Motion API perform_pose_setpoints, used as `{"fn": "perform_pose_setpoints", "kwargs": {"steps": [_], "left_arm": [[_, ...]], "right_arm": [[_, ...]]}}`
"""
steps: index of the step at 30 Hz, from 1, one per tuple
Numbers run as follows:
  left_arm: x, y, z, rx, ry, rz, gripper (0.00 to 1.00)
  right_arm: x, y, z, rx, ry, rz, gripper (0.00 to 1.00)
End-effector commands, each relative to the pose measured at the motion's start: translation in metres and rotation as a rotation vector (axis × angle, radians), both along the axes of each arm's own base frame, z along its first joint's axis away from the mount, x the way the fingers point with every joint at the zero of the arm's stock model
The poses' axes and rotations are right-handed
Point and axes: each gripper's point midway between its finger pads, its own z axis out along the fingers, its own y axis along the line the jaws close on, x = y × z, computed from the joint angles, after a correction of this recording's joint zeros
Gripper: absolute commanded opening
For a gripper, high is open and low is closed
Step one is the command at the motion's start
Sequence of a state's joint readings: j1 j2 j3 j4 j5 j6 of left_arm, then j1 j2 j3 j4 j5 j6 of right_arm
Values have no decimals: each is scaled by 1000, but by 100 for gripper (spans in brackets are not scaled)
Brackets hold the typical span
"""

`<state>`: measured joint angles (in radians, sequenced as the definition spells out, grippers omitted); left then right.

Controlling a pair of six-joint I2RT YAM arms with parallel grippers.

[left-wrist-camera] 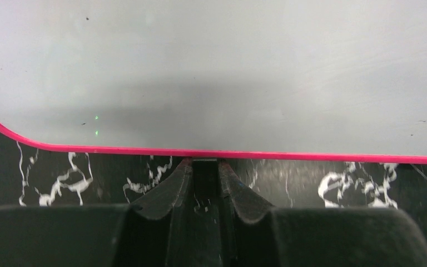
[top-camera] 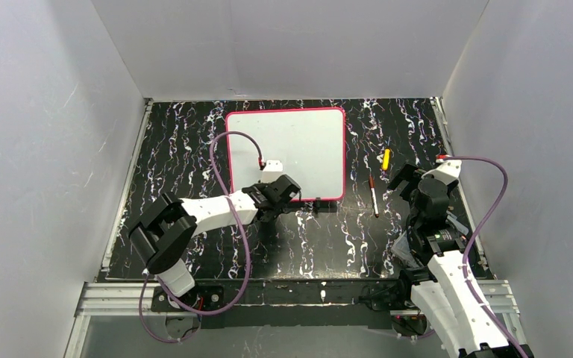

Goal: Write a sentence on the whiteboard
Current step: Move the whiteboard to the center of the board.

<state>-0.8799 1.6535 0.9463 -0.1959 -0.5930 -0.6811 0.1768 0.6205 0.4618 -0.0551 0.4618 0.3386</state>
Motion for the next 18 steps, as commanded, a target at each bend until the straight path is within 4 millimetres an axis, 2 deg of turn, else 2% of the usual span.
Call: {"fn": "perform_pose_setpoints", "kwargs": {"steps": [1, 5, 10, 13, 16, 18], "left_arm": [[-32, 13, 9, 44, 16, 40, 0], [-53, 6, 3, 46, 50, 17, 0], [-63, 2, 6, 53, 60, 1, 3], [-71, -5, 7, 37, 76, -27, 14], [-80, -11, 13, 26, 78, -62, 36], [-85, -15, 19, 10, 78, -88, 46]], "right_arm": [[2, 1, 8, 16, -32, 1, 100], [2, 2, 5, 17, -21, 7, 100], [2, 2, 5, 16, -19, 6, 100], [3, 2, 3, 16, -14, 6, 100], [4, 4, 1, 16, -4, 13, 100], [5, 6, -2, 18, 11, 24, 100]]}}
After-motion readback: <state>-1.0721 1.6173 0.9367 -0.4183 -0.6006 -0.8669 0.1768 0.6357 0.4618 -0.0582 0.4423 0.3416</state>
